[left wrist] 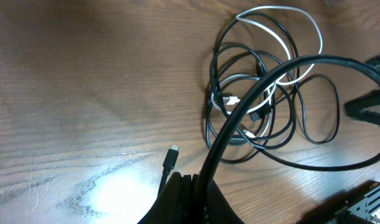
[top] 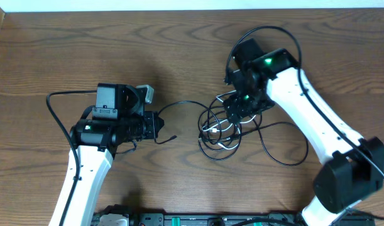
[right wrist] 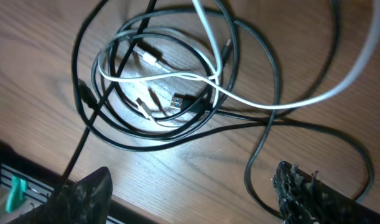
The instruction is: Untangle cables
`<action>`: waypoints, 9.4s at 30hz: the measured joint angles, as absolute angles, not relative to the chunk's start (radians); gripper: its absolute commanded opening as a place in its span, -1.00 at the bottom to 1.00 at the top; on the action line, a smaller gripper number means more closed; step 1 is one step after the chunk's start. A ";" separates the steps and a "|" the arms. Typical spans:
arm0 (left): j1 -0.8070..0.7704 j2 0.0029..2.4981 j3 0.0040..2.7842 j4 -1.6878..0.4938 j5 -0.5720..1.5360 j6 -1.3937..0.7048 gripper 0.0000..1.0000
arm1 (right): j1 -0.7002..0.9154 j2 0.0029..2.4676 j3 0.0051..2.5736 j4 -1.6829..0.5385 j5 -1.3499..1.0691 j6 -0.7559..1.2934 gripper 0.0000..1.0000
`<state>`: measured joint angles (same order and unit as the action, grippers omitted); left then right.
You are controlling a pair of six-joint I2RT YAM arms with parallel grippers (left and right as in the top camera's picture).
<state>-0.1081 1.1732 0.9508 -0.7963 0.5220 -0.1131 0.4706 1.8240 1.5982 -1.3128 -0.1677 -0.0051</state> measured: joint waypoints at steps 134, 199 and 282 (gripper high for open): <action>-0.108 1.173 0.950 -0.913 0.522 -0.095 -0.85 | -0.855 1.936 2.096 -0.939 -0.497 0.162 -0.97; -0.107 1.031 0.986 -1.021 0.967 0.097 0.22 | 0.090 2.088 2.061 -1.439 -0.363 -0.194 0.98; -0.106 1.013 0.985 -1.144 0.700 0.132 -0.02 | 0.361 1.610 2.170 -1.085 0.009 0.268 -0.97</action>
